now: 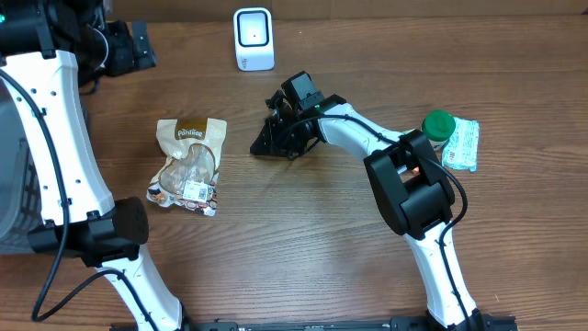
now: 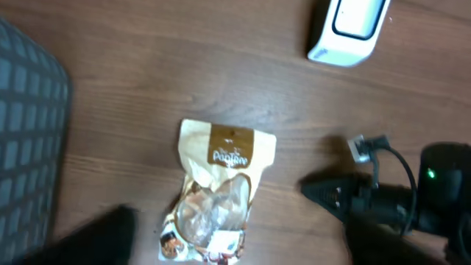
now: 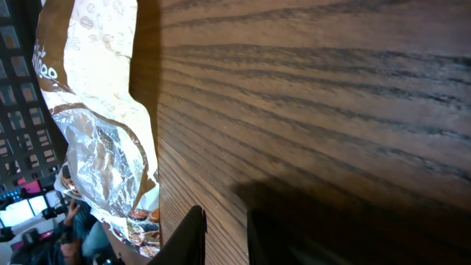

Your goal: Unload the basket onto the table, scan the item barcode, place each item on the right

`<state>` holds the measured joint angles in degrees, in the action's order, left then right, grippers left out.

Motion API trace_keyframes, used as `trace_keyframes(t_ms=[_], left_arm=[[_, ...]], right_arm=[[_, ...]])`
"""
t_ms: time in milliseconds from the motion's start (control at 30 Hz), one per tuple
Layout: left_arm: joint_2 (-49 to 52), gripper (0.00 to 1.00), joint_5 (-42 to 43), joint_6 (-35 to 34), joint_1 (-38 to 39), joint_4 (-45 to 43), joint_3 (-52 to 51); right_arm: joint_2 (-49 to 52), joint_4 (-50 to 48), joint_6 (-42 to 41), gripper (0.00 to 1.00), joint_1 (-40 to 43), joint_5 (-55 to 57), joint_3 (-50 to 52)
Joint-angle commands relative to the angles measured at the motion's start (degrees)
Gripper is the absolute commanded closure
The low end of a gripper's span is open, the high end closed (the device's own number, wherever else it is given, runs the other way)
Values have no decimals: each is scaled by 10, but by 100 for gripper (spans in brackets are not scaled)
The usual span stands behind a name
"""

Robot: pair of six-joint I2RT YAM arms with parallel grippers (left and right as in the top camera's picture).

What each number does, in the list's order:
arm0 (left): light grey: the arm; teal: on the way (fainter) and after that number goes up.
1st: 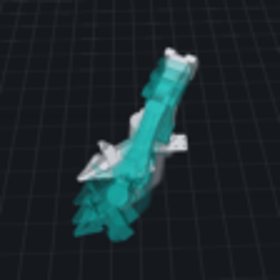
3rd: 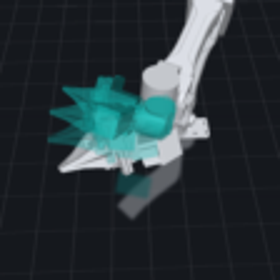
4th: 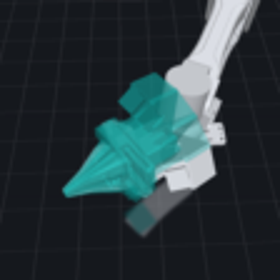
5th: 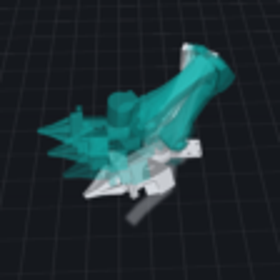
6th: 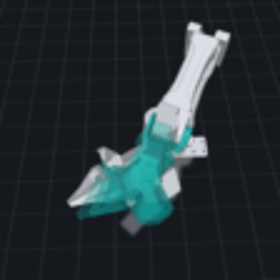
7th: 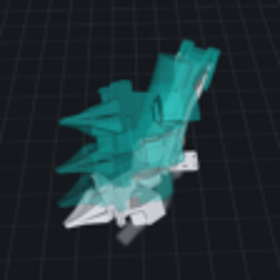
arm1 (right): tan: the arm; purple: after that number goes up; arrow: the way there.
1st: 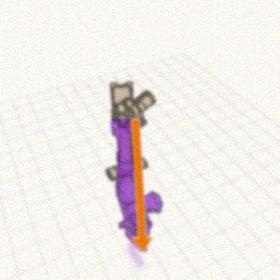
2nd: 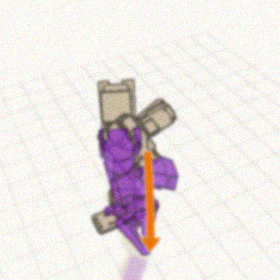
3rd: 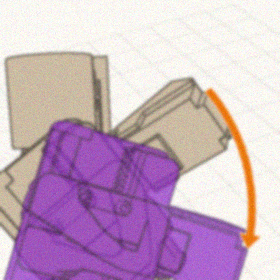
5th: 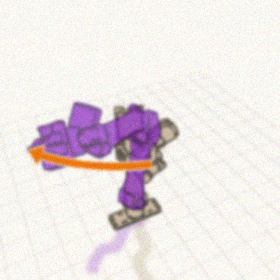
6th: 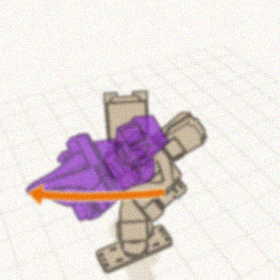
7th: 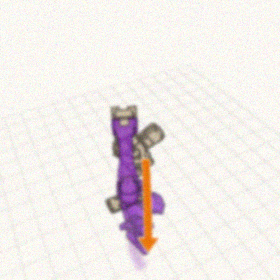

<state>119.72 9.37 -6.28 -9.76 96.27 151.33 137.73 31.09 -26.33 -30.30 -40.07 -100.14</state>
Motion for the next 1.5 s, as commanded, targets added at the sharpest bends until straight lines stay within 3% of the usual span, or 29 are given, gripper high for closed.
trace_keyframes(t_ms=[0,300,767,900,1100,1467], left_arm=[[12,96,17,2,1,5,-8],[13,96,-150,-86,14,-5,-193],[13,96,-166,-57,14,-241,-491],[13,96,-139,-27,16,-304,-552],[13,96,-28,18,32,-368,-624],[13,96,71,-9,124,-403,-655]], right_arm=[[-12,3,14,83,5,32,3],[-12,8,14,83,23,32,3],[-28,89,66,76,78,90,-24],[-42,103,72,76,83,102,-24],[-43,106,74,75,83,105,-24],[-43,123,73,71,83,82,-24]])
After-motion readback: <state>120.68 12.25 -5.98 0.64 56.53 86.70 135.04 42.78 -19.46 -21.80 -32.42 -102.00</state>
